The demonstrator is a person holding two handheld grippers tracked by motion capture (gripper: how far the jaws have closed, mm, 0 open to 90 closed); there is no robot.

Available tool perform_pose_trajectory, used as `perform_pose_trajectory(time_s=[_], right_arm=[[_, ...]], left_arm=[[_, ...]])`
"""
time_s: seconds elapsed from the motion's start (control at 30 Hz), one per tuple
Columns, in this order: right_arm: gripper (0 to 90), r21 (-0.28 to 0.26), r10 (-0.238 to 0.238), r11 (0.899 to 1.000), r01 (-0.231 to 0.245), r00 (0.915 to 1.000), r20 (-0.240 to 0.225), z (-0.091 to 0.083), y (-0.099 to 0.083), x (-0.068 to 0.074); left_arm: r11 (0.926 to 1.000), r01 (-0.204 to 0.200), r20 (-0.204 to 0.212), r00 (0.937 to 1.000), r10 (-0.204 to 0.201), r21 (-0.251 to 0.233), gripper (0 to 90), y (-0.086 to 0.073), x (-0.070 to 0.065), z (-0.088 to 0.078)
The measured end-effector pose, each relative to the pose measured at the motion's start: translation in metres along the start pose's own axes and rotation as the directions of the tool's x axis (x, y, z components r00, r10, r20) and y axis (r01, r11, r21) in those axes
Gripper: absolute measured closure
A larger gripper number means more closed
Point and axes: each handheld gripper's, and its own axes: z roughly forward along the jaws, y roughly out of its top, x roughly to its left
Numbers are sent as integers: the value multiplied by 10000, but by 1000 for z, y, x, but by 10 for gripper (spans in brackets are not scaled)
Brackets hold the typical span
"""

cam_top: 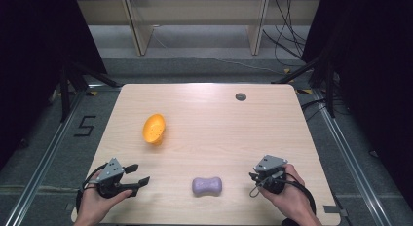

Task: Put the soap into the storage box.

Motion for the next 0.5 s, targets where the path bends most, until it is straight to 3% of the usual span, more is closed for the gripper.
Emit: perform_pose_trajectory(time_s=[0.1, 0.17, 0.23, 0.27, 0.33, 0.37, 0.4, 0.43, 0.47, 0.5], right_arm=[[672, 50, 479, 9988, -480, 9987, 156, -1, 1, 2], [652, -28, 437, 9990, -436, 9987, 258, -1, 1, 0], [639, 120, 564, 9983, -567, 9982, 187, -1, 0, -1], [631, 128, 437, 9990, -440, 9988, 228, 0, 0, -2], [617, 257, 461, 9986, -464, 9989, 122, 1, 0, -2], [613, 291, 306, 9991, -310, 9994, 129, 2, 0, -2], [613, 291, 306, 9991, -310, 9994, 129, 2, 0, -2], [605, 395, 111, 9992, -117, 9998, 171, 3, 0, -3], [604, 422, 100, 9991, -107, 9998, 155, 4, -1, -3], [604, 421, 10, 9991, -14, 9999, 101, 5, -1, -4]], left_arm=[[10000, -61, 190, 9998, 59, 61, 299, 4, -3, 2], [9987, -258, 375, 9990, 241, 446, 299, 11, -7, 4], [9954, -558, 725, 9961, 502, 775, 299, 19, -11, 6], [9898, -958, 990, 9914, 854, 1052, 298, 24, -12, 8], [9752, -1471, 1213, 9843, 1280, 1652, 291, 35, -17, 11], [9613, -1924, 1472, 9752, 1650, 1970, 288, 43, -20, 14], [9613, -1924, 1472, 9752, 1650, 1970, 291, 43, -20, 14], [9447, -2540, 1645, 9610, 2223, 2074, 308, 54, -25, 17], [9339, -2844, 1925, 9503, 2447, 2167, 329, 60, -28, 20], [9149, -3249, 2113, 9372, 2775, 2396, 343, 66, -31, 22]])
